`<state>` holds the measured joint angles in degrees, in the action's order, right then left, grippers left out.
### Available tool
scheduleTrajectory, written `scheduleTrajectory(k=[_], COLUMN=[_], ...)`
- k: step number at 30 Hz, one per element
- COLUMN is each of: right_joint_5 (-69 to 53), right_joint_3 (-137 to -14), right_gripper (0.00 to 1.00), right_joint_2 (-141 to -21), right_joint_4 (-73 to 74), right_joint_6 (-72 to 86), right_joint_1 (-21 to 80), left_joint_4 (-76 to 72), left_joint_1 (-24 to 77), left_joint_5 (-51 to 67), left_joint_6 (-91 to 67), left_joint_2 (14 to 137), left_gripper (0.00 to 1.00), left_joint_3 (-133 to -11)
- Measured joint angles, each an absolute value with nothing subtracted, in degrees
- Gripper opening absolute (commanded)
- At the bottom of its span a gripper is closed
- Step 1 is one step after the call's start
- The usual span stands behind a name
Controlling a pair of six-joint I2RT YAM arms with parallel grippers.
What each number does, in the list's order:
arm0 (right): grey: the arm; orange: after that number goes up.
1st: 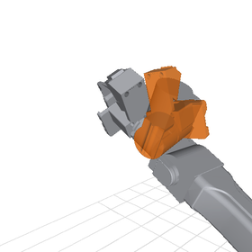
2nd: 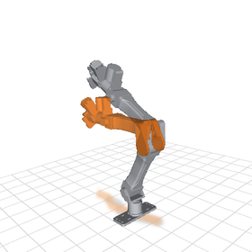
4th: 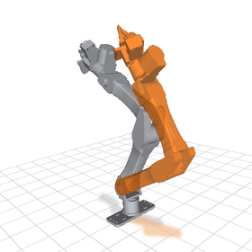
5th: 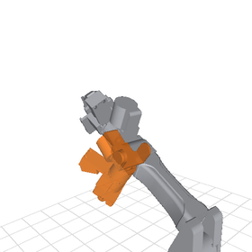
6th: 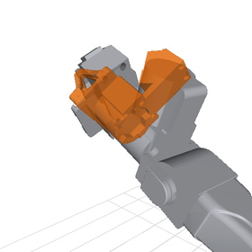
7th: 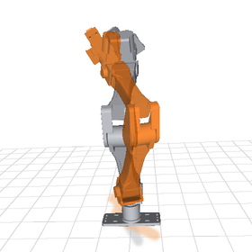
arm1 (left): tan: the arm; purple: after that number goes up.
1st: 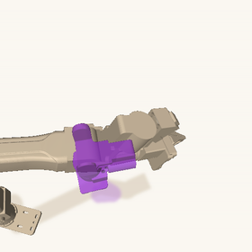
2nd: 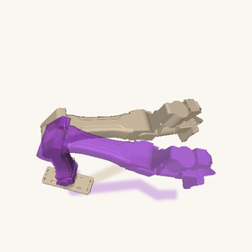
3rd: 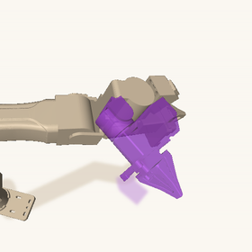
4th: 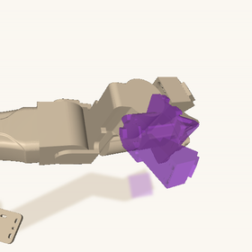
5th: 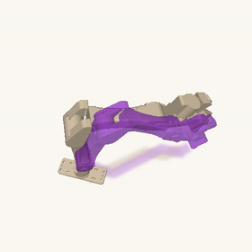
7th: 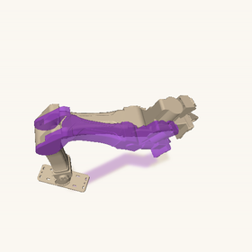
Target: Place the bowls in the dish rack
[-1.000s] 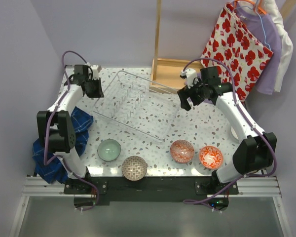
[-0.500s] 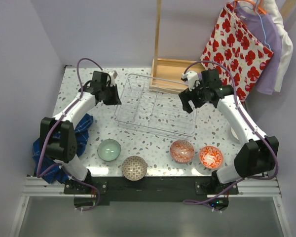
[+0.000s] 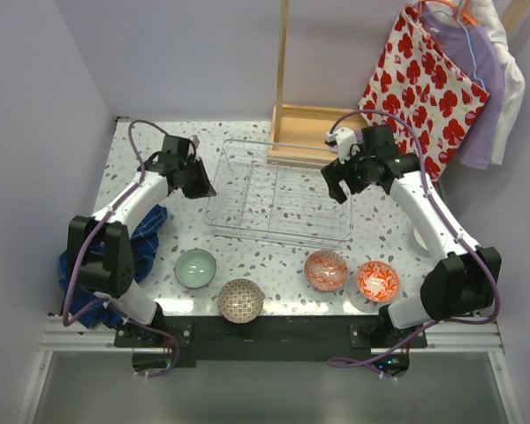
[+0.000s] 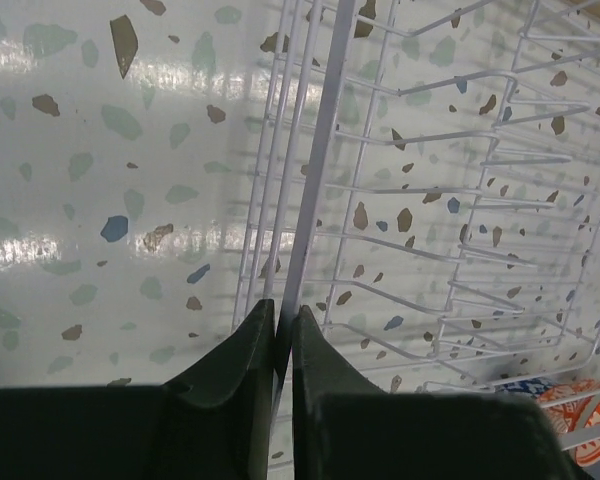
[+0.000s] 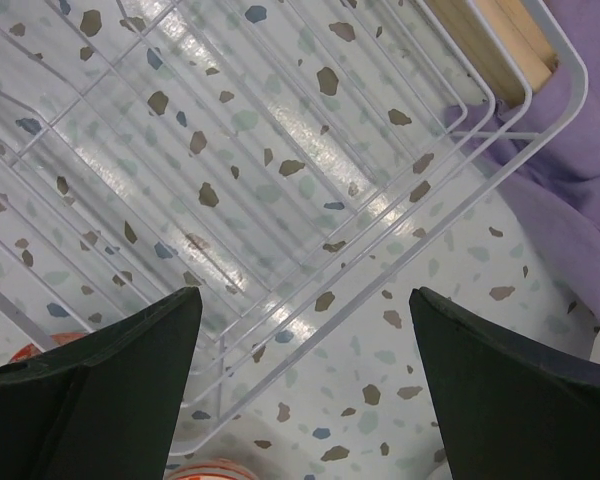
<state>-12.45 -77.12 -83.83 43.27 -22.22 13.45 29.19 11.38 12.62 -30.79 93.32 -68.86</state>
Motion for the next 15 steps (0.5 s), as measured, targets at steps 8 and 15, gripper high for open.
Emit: scheduleTrajectory(k=[8,15], right_joint_5=[-11.05,-13.93], right_joint_3=[-76.05,-75.13], right_gripper=[0.89,0.87], right_joint_2=[-80.53,-67.88], right_joint_4=[44.99,53.58], right_joint_6=[-23.27,-31.53], right_joint_1=[13.45,13.98], left_joint_4=[28.69,25.85], left_joint_1=[10.98,10.79], left_joint_5=[17.08,22.11], left_joint_6=[-31.7,-25.91], left_joint_2=[89.71,84.44], left_gripper=[0.63,0.67], left_joint_3=[-68.16,-71.02])
